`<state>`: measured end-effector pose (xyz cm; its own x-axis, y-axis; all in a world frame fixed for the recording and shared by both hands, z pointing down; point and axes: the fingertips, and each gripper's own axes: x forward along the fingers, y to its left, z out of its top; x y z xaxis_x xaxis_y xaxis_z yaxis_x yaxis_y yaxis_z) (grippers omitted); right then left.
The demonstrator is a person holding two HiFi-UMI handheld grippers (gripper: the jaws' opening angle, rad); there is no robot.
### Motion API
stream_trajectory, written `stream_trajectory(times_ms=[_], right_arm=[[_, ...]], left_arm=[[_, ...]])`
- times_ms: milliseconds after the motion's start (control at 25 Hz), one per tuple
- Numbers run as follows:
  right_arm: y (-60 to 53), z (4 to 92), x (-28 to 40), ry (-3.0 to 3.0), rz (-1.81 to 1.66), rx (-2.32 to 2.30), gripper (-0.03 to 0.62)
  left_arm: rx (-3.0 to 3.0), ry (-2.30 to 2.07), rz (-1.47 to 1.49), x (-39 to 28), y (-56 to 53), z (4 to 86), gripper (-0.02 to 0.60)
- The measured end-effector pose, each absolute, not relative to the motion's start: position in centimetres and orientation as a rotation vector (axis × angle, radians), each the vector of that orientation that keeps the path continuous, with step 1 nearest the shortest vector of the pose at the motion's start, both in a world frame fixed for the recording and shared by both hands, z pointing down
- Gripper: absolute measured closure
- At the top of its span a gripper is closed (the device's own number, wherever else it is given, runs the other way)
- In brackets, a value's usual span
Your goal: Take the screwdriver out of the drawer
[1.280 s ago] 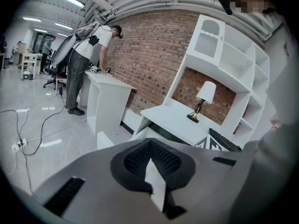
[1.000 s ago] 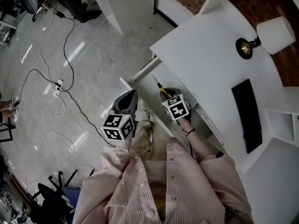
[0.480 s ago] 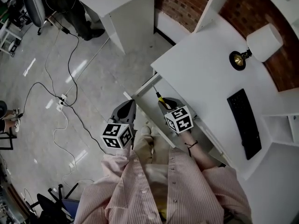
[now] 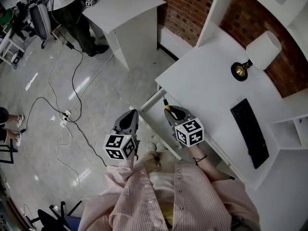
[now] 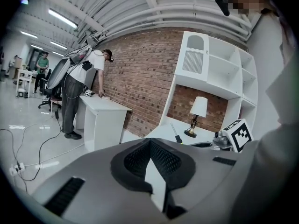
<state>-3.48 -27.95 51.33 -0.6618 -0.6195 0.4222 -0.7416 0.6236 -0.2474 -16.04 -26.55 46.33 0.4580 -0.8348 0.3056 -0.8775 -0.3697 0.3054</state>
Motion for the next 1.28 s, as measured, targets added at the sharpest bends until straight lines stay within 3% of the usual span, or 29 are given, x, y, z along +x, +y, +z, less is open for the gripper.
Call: stream_trajectory(times_ms=[1280], right_arm=[[-28.8, 37.2, 2.4, -2.828, 0.439, 1.507, 0.516]], left_arm=[[2.471, -1.571, 0.000, -17.3, -27.8, 36.9, 0.583]])
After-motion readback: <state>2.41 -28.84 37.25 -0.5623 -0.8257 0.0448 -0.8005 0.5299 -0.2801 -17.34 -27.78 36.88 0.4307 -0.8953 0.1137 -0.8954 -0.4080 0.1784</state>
